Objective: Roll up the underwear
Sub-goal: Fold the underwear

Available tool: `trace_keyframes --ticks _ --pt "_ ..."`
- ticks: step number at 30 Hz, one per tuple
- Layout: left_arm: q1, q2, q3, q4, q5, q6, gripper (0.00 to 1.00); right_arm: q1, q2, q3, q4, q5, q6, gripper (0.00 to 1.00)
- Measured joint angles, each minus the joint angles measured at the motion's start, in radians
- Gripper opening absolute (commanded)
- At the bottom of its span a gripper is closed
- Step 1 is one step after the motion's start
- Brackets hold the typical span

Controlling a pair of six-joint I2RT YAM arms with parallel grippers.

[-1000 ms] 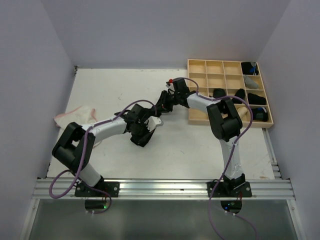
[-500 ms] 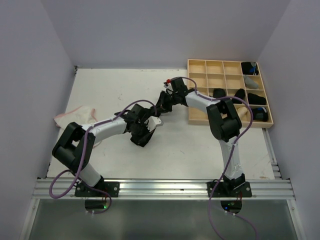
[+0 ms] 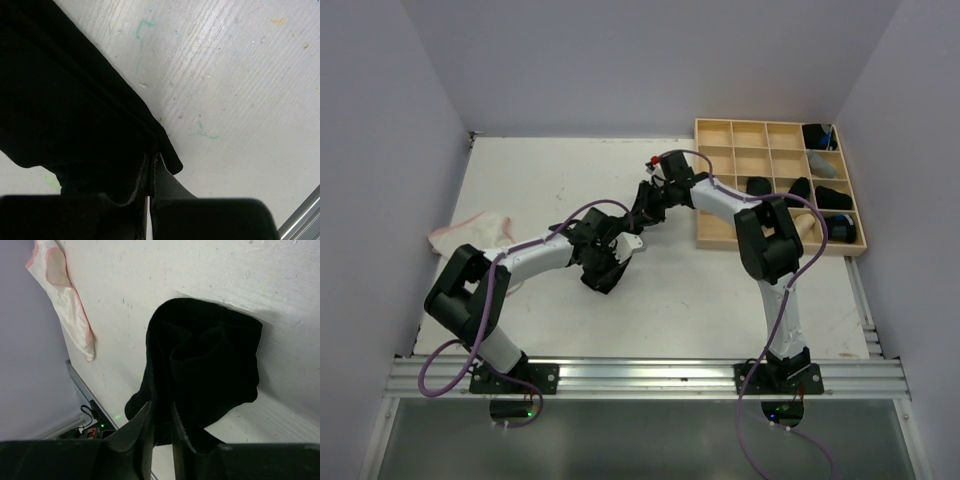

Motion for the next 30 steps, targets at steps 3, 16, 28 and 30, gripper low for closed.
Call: trace_keyframes --ticks 3,16,28,30 --pt "0.0 0.0 0.0 0.0 0.0 0.0 0.0 0.004 0.0 0.0 -0.007 0.001 -0.013 0.05" --pt "0.0 0.0 0.0 0.0 0.0 0.0 0.0 0.01 -0.032 0.008 -0.048 0.005 -0.048 0.0" --pt "0.0 0.0 0.0 -0.001 0.0 0.0 0.0 -0.023 -0.066 -0.019 -0.058 0.03 -0.083 0.0" --pt "0.0 0.0 0.0 -0.001 0.0 0.0 0.0 -0.026 -0.064 -0.028 -0.069 0.045 -0.096 0.0"
